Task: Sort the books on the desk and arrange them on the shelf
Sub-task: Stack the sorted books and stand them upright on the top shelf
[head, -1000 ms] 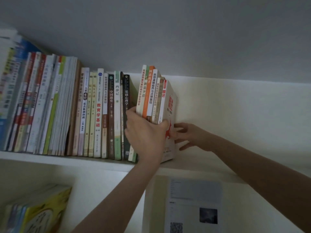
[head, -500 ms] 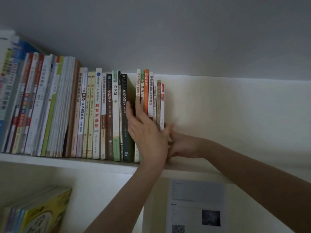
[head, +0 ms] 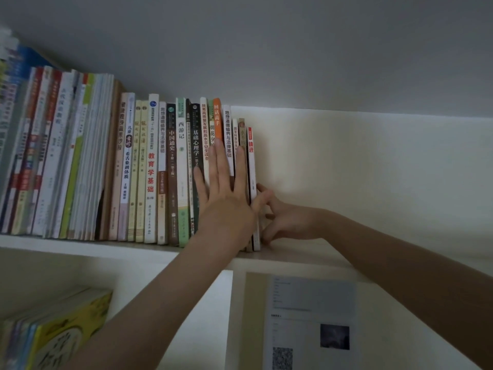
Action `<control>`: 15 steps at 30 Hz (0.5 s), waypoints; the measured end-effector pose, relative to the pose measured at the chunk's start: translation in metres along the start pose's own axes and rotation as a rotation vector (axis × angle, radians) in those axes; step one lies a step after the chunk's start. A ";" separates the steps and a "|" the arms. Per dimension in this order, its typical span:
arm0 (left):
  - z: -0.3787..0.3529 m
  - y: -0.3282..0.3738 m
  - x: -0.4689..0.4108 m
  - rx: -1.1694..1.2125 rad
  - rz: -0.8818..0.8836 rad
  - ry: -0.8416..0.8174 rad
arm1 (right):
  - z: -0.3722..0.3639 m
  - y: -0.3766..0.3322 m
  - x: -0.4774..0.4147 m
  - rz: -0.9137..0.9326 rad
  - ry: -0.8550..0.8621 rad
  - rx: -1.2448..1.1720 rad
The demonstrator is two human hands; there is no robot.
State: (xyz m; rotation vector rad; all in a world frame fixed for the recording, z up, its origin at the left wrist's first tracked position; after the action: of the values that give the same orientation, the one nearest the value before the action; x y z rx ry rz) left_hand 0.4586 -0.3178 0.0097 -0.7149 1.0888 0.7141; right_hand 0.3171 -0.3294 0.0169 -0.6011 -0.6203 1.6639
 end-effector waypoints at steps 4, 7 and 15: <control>0.002 -0.002 0.002 0.042 -0.076 0.048 | 0.005 -0.004 0.011 -0.054 0.107 0.149; 0.006 -0.009 0.012 -0.022 -0.232 0.087 | 0.014 -0.004 0.017 -0.036 0.112 0.130; 0.000 -0.016 0.014 -0.080 -0.302 -0.020 | 0.004 -0.002 0.026 0.011 0.068 0.103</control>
State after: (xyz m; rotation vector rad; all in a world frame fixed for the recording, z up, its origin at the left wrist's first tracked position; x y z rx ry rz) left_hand 0.4753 -0.3245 -0.0005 -0.9158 0.9124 0.5062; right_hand 0.3109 -0.3042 0.0197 -0.5845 -0.4798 1.6676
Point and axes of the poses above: each hand's wrist, its own x-axis away from the middle knuckle, its own z-axis out of the back of the hand, y = z × x, the point moved 3 cm from there along -x, towards the middle knuckle, and after that the axes turned 15 degrees about -z, right-handed, at the moved point
